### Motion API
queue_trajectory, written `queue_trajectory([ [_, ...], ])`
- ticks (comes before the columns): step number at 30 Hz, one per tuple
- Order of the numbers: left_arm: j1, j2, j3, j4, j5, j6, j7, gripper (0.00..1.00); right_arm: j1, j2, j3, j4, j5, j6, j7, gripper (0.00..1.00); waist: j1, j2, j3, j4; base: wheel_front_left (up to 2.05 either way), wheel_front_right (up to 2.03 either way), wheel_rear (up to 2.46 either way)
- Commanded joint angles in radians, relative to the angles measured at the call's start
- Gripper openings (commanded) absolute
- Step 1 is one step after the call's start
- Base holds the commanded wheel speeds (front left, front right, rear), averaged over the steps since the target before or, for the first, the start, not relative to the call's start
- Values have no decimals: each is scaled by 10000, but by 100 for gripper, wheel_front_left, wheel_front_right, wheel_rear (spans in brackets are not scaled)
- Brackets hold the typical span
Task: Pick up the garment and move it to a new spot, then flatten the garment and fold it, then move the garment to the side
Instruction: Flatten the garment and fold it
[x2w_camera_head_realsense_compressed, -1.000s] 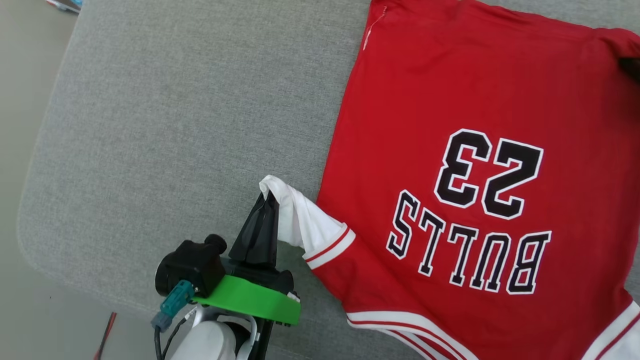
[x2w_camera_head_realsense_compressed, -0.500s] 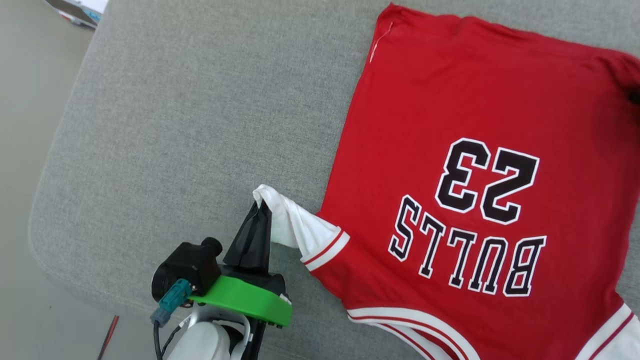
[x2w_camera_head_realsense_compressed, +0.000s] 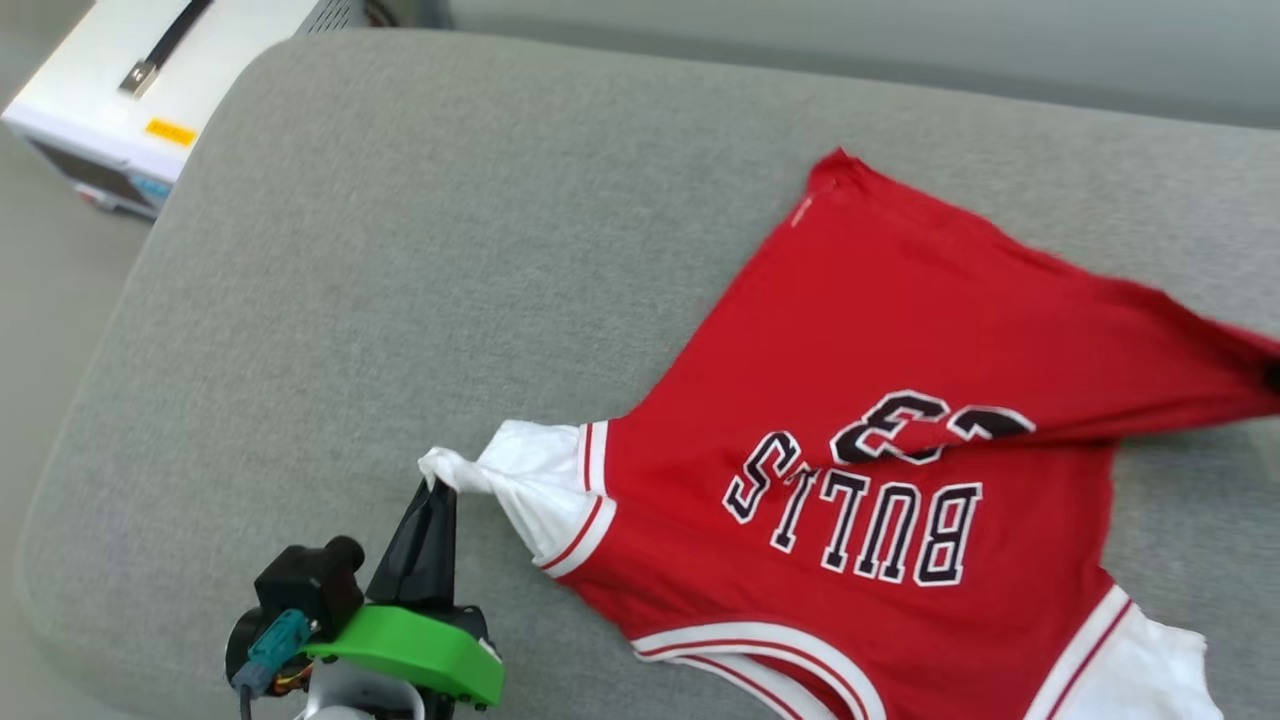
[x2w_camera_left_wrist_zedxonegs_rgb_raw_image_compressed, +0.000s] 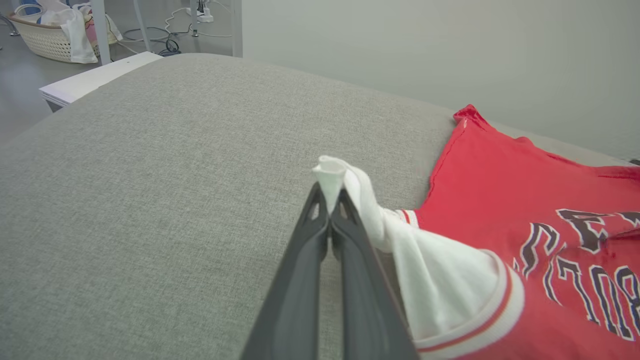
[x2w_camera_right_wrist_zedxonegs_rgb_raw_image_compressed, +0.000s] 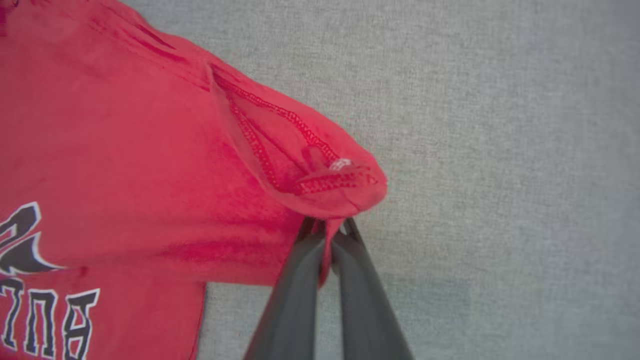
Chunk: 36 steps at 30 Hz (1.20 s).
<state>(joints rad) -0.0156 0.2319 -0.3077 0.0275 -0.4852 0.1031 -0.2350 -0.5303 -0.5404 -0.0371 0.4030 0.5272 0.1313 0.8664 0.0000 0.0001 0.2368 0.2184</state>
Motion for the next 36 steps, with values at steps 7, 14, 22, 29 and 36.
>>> queue_trajectory([
  [7, 584, 356, 228, -266, -183, 242, 254, 0, 3626, 992, -1948, -2865, -354, -6, 351, 0, 0, -1, -1369, -1456, 0, 0, 0],
  [14, 941, 553, 244, -479, -250, 404, 609, 0, 6767, 3151, -3372, -4927, -730, -6, 727, 0, 0, -1, -1555, -1873, 0, 0, 0],
  [22, 1053, 617, 166, -653, -294, 532, 905, 0, 8448, 4833, -3412, -5191, -626, -6, 297, 19, 0, -1, -1497, -2166, 0, 0, 0],
  [29, 999, 634, 113, -759, -278, 610, 995, 0, 7769, 4894, -3245, -5312, -704, -6, -3025, 100, 0, -1, -1433, -2270, 0, 0, 0],
  [36, 764, 580, 91, -896, -212, 680, 869, 0, 6374, 4228, -2684, -5160, -842, -6, -6380, 100, 0, -1, -1294, -2182, 0, 0, 0],
])
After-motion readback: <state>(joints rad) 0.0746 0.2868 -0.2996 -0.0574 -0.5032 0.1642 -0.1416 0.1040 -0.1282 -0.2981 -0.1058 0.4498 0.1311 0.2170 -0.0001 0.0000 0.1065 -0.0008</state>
